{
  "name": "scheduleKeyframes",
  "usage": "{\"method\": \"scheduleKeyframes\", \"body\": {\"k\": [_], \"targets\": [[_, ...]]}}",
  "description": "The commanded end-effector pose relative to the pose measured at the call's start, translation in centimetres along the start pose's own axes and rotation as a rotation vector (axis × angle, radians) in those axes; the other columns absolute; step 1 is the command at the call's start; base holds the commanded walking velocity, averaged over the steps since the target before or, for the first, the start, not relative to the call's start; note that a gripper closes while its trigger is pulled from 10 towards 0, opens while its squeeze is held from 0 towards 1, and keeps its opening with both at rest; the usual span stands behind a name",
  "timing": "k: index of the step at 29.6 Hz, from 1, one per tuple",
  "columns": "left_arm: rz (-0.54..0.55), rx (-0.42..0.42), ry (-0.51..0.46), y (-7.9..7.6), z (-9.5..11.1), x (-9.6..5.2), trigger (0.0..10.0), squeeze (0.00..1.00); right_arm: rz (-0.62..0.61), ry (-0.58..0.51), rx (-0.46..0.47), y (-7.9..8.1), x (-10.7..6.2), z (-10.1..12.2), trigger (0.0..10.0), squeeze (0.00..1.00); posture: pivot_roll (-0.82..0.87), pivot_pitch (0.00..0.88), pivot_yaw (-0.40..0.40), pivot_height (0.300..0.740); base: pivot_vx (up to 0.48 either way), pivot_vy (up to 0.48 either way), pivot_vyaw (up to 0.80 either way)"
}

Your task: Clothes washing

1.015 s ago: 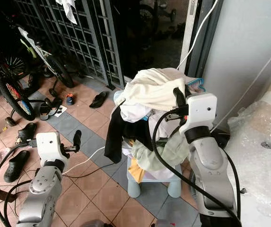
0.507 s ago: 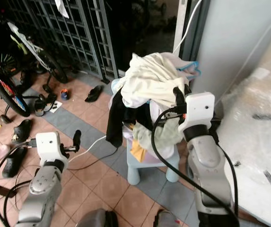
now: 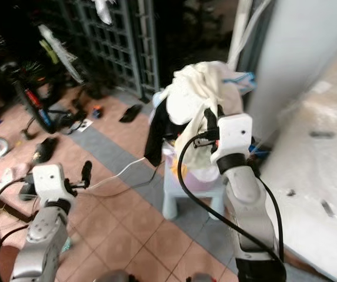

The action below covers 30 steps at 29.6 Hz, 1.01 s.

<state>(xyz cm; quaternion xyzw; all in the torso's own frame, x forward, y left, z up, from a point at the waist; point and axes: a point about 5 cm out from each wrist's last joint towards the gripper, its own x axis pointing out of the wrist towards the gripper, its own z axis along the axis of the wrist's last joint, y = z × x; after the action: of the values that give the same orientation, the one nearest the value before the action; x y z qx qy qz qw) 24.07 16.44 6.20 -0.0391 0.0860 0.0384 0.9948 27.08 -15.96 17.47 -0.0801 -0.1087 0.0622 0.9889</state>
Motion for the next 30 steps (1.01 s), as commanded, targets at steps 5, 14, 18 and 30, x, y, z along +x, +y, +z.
{"method": "scheduleKeyframes", "body": {"k": [5,14,18,30], "targets": [[-0.029,-0.009,-0.024,-0.5,0.7,0.9,10.0,0.00,-0.032,-0.012,0.000,-0.3,0.1,0.0,10.0,0.00,-0.08,0.000,0.117,0.740,0.258,-0.324,-0.80],[-0.009,-0.016,-0.029,-0.3,0.5,0.8,10.0,0.00,-0.027,-0.031,-0.025,-0.4,0.9,0.2,10.0,0.00,-0.07,0.000,0.096,0.740,0.262,-0.325,-0.38],[-0.006,-0.019,-0.030,-0.4,0.5,1.1,10.0,0.00,-0.023,-0.044,-0.051,-0.6,1.5,0.3,10.0,0.00,-0.07,0.000,0.097,0.740,0.260,-0.325,0.00],[0.041,-0.043,-0.072,0.2,1.5,1.8,10.0,0.00,-0.052,-0.041,-0.051,-0.7,1.7,0.3,10.0,0.00,-0.08,0.000,0.096,0.740,0.000,-0.046,-0.38]]}}
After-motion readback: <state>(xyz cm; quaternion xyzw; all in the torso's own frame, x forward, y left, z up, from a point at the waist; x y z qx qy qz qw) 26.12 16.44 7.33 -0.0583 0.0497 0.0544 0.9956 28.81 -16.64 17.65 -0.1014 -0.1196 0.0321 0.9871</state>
